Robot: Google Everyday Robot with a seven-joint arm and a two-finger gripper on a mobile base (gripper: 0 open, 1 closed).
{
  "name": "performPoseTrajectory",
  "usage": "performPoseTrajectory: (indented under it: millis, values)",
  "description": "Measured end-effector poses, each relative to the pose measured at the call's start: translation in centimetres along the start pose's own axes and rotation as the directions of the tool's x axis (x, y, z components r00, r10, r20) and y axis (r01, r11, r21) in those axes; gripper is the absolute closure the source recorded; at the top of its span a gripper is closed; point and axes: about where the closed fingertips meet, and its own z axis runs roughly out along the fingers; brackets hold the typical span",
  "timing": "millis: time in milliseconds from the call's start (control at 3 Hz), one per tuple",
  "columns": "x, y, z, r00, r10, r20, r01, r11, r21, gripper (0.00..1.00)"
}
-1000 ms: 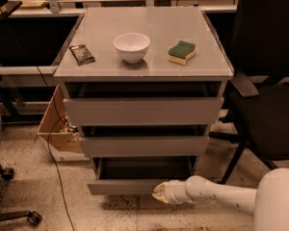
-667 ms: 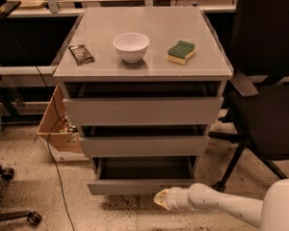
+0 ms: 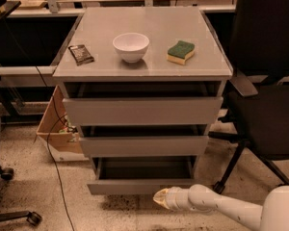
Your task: Close bottom drawer
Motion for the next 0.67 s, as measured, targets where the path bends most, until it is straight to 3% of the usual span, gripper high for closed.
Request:
performPoseTrajectory:
  millis: [667]
  values:
    - [1.8,-3.0,3.0,0.998,-0.005,0.057,0.003,0.999,0.045,1.0]
